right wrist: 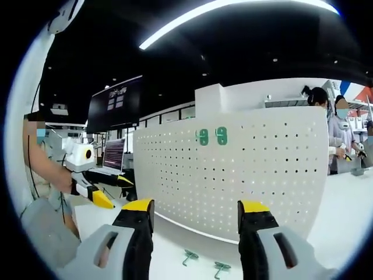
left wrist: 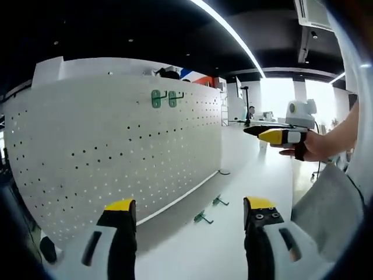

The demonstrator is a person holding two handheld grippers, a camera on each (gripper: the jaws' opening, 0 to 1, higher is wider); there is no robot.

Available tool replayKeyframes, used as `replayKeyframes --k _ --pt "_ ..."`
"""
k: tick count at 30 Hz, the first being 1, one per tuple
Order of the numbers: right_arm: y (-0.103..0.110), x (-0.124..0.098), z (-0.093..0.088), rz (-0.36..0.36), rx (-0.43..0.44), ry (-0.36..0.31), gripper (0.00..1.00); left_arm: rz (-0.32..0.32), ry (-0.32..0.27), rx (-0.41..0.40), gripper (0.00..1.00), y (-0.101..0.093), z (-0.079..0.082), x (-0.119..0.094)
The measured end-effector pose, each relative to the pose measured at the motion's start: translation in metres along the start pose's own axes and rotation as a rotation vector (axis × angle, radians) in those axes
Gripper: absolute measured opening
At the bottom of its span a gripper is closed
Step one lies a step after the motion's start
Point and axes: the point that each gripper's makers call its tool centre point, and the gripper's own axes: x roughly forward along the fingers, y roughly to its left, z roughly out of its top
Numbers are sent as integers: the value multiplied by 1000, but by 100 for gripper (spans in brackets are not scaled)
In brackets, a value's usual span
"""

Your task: Insert the hook assembly into the mounting plate slot until the hook locks in place.

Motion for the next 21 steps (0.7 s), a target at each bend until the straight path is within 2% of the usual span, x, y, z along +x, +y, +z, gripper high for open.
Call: replayKeyframes --k 7,16,21 --pt "2 -1 0 7 -8 -1 56 -44 42 31 76 -2 -2 11" --pt "2 -4 -1 11 -7 -1 56 -106 150 79 74 1 -13 30" --pt "0 -5 -1 5 -7 -4 56 -141 174 98 75 0 -13 39"
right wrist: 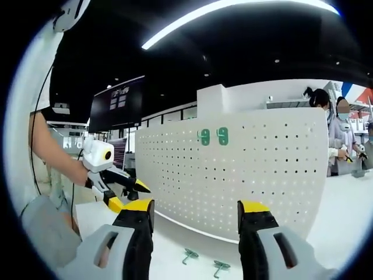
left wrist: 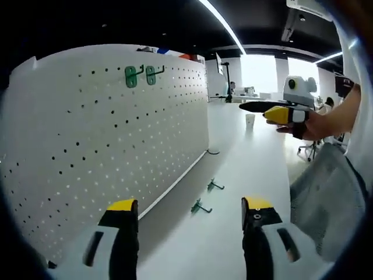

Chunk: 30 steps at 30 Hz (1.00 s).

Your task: Insert the hook assembly into the mounting plate slot until the hook locks in place.

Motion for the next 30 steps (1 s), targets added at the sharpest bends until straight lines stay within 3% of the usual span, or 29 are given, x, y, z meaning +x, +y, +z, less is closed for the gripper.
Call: replayKeyframes --k 10,30 --pt "-3 -1 -3 4 -2 7 55 -70 76 34 73 -3 -11 21" --pt "-5 -9 -7 -9 3 12 54 -158 166 115 73 -7 -19 59"
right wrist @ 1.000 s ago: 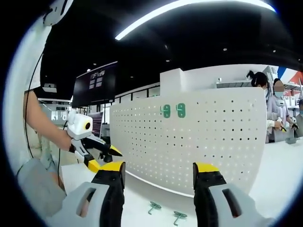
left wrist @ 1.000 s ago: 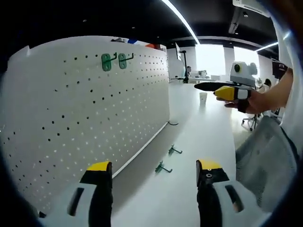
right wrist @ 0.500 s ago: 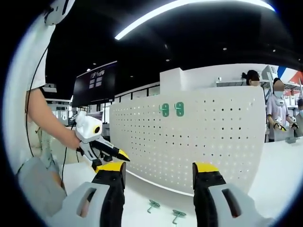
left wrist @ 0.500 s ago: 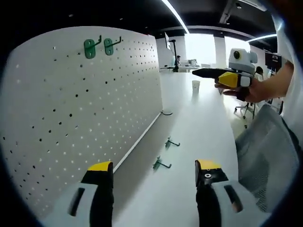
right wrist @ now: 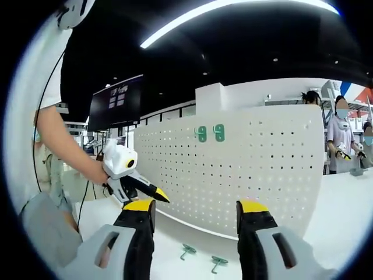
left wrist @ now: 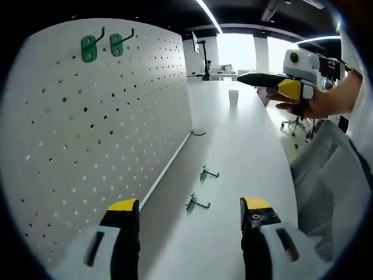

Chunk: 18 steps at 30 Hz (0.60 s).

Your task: Insert the hook assembly into the mounting plate slot until the hook locks in place.

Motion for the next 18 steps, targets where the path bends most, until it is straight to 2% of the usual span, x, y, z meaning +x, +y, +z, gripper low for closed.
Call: replayKeyframes --k 10,14,18 --pt "-1 -4 0 -8 -2 -1 54 -43 44 31 72 -1 -4 17" --pt "-1 -5 1 -13 -1 -3 54 -76 74 83 72 -3 -8 26" --pt "-2 -8 0 -17 2 -4 54 -92 97 95 72 -2 -12 34"
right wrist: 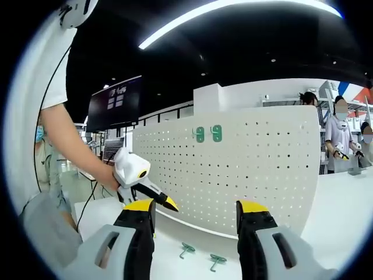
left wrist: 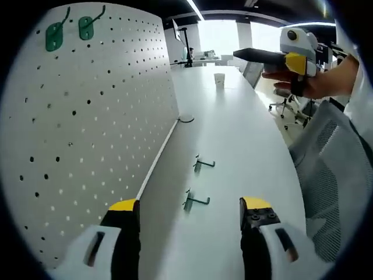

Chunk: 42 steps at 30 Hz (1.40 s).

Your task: Insert the hook assembly into the mounting plate slot until the hook locks in place.

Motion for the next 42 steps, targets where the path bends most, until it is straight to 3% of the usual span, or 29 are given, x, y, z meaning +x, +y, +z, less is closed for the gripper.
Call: replayKeyframes --k 30,42 --pt "-3 -10 -7 -21 21 7 53 -136 131 90 70 -8 -21 41" --pt "-6 -12 -9 -31 29 10 52 -165 170 111 69 -2 -27 52"
